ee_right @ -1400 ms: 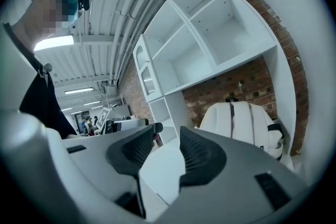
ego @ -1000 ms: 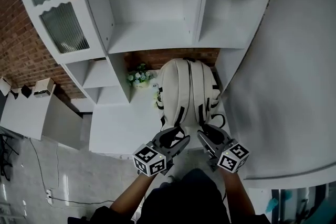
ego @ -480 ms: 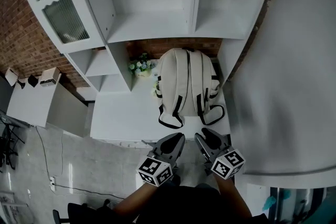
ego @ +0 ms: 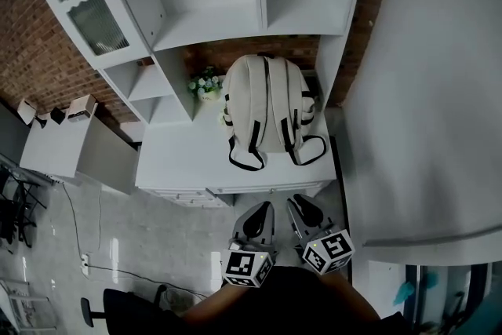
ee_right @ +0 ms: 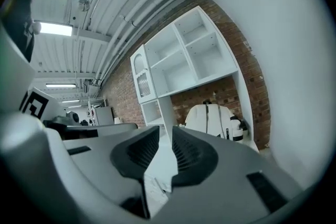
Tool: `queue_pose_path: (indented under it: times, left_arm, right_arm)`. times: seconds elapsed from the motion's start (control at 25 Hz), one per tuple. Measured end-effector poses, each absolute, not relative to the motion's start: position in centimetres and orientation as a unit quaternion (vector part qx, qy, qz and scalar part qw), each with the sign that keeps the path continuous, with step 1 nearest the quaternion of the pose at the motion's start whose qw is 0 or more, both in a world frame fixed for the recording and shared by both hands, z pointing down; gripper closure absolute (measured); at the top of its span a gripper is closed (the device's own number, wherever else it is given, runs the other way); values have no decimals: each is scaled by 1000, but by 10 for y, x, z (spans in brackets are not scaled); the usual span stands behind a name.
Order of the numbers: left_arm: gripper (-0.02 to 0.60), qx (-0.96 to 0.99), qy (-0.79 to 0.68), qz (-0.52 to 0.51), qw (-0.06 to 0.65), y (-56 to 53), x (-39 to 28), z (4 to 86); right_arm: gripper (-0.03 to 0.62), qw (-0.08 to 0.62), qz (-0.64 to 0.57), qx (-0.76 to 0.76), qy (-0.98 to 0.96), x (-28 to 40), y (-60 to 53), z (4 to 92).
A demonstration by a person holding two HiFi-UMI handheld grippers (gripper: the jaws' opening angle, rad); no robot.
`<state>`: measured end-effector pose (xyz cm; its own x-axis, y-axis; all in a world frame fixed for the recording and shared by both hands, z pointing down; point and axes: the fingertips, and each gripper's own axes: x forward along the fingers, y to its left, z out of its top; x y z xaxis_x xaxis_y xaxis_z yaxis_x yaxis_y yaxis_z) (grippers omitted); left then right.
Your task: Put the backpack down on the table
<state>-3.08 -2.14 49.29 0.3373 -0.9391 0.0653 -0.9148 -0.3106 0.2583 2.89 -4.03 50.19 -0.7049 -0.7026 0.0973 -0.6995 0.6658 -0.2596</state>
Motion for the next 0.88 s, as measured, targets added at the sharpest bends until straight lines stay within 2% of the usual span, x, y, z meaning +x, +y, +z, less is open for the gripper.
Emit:
queue_pose_path:
  times: [0.2, 0.36, 0.88]
  left_arm:
    - [563, 794, -597, -32, 110, 10, -7, 499]
    - [563, 785, -611, -25, 102, 35, 8, 506]
    - [563, 784, -614, 14, 90, 120, 48, 544]
  right_arm:
    - [565, -7, -132, -392, 910, 56, -1, 512]
    - [566, -35, -130, -396, 908, 71, 30, 530]
    - [577, -54, -124, -428, 894, 97, 115, 555]
